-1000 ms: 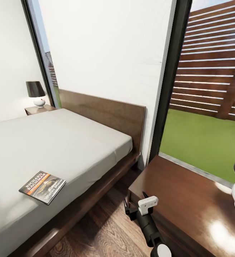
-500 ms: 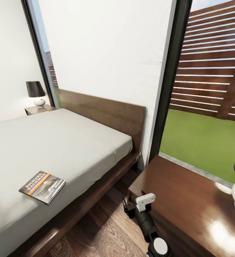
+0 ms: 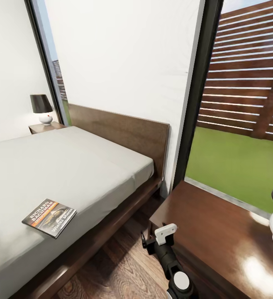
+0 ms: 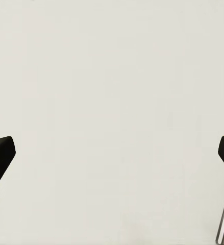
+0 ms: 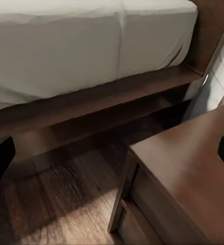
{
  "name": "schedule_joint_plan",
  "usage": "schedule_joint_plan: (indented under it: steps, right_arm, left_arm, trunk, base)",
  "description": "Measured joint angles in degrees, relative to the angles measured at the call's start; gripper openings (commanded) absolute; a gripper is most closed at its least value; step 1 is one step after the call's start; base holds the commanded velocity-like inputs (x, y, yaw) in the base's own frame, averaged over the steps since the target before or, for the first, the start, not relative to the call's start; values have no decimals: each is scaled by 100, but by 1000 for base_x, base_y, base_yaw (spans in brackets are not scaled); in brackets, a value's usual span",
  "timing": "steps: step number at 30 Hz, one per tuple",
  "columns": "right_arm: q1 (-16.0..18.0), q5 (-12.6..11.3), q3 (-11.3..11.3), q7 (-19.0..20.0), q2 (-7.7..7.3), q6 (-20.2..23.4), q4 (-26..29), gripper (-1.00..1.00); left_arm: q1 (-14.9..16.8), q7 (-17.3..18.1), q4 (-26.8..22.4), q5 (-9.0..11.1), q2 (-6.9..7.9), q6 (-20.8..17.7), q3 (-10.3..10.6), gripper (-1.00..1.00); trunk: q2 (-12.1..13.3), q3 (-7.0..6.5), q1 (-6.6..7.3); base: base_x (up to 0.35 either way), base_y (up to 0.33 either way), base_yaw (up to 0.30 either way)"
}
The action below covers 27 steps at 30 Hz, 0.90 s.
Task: In the bedroom, move the book from the bed onto either nightstand, and place the two sandals side by side next to the bed.
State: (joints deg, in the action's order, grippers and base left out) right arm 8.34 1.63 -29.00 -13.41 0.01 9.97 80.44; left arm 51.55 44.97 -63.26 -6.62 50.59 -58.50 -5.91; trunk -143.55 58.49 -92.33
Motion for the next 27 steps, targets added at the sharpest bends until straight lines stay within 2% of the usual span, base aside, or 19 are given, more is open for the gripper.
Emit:
schedule_joint_plan:
  steps: [5, 9, 22, 25, 27]
  right_arm:
    - [4, 4, 10, -91, 189, 31, -12, 100]
    - [5, -14, 17, -283, 261, 36, -16, 100]
    - [5, -12, -42, -393, 319, 42, -158, 100]
    - [5, -7, -118, -388, 318, 24, -195, 100]
    - [5, -6, -263, -384, 316, 15, -236, 100]
  left_arm:
    - [-1, -5, 0, -5, -3, 1, 12, 100]
    - [-1, -14, 1, -6, -4, -4, 23, 100]
    - [-1, -43, 33, -15, -4, -4, 49, 100]
    - [-1, -46, 49, -19, -4, -3, 51, 100]
    - [2, -55, 62, -22, 5, -2, 49, 100]
  trunk:
    - [0, 0, 0]
    - [0, 0, 0]
    - [0, 0, 0]
    - [0, 0, 0]
    - [0, 0, 0]
  base:
    - [0, 0, 0]
    - [0, 0, 0]
    - [0, 0, 0]
    - [0, 0, 0]
    - [0, 0, 0]
